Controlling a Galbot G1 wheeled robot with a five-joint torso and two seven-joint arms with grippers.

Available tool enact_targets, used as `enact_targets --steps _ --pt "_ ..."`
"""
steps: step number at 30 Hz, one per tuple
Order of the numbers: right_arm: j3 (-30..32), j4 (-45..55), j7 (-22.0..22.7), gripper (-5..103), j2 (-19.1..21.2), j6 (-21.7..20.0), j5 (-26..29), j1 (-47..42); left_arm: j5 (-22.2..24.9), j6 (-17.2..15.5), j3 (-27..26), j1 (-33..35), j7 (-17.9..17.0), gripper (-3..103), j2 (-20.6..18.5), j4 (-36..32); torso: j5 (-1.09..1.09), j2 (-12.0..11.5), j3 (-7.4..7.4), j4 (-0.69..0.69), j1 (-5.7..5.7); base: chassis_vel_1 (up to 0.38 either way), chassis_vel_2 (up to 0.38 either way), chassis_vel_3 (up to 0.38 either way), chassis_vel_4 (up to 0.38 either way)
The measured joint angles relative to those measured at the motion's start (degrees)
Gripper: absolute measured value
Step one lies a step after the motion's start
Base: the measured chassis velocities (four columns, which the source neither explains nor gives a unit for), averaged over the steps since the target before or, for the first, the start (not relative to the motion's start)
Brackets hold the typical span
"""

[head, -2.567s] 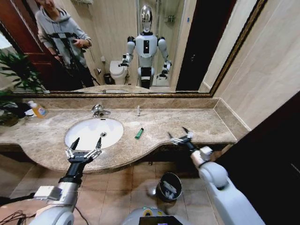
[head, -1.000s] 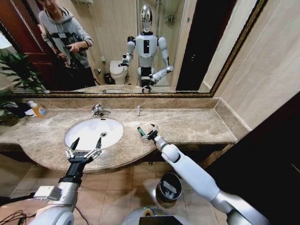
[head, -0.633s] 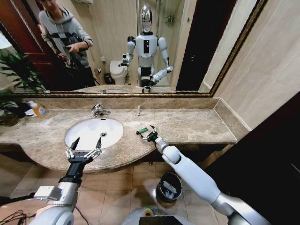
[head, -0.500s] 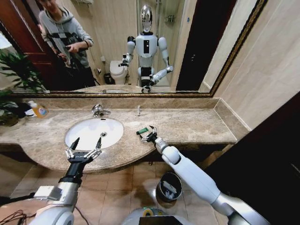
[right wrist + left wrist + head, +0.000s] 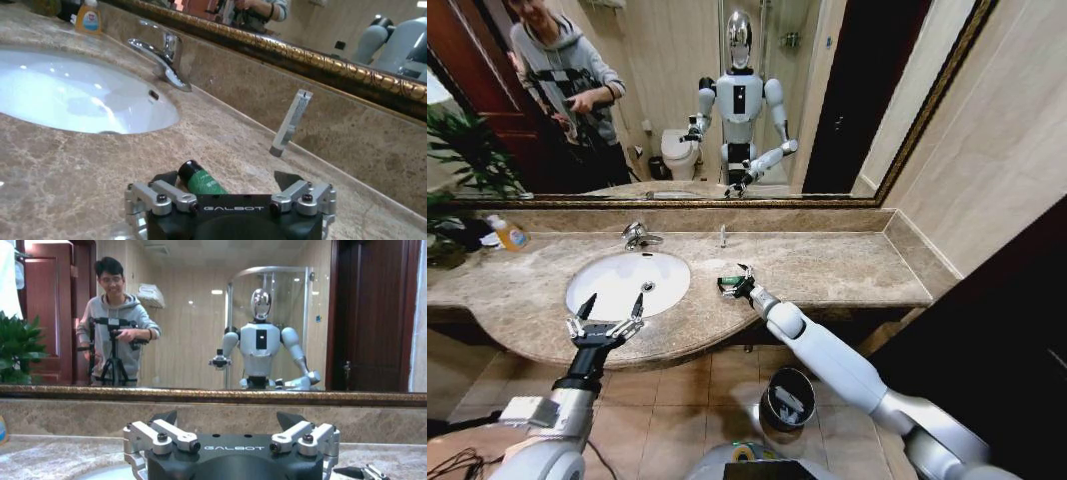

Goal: Pick up the trash from the sink and place it in the trash bin.

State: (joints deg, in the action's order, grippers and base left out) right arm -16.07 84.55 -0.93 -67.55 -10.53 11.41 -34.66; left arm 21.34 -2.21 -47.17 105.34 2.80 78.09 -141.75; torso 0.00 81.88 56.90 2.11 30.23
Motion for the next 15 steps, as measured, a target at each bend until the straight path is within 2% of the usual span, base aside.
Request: enact_targets --steps 6,10,12,14,15 --pt "0.0 -0.1 -0.7 84 0.7 -0.8 2.1 0.4 0.0 0.0 0.0 0.0 0.0 100 0.0 0.0 0.00 0.0 0.00 0.00 0.00 0.000 0.000 0.000 0.000" --pt "-0.5 1.9 -0.6 68 2.3 -2.8 5.5 0.3 0.0 0.0 0.0 0.0 0.0 100 0.0 0.0 0.01 0.0 0.00 0.01 0.00 0.000 0.000 0.000 0.000" --pt "-0.6 2.5 -0.6 68 3.1 -3.1 6.1 0.2 0.0 0.0 0.0 0.0 0.0 100 0.0 0.0 0.00 0.0 0.00 0.00 0.00 0.000 0.000 0.000 0.000" --pt "-0.6 3.7 -0.8 61 4.4 -3.4 7.3 0.0 0.0 0.0 0.0 0.0 0.0 100 0.0 0.0 0.00 0.0 0.00 -0.01 0.00 0.000 0.000 0.000 0.000" --pt "-0.6 3.7 -0.8 61 4.4 -3.4 7.3 0.0 0.0 0.0 0.0 0.0 0.0 100 0.0 0.0 0.00 0.0 0.00 -0.01 0.00 0.000 0.000 0.000 0.000"
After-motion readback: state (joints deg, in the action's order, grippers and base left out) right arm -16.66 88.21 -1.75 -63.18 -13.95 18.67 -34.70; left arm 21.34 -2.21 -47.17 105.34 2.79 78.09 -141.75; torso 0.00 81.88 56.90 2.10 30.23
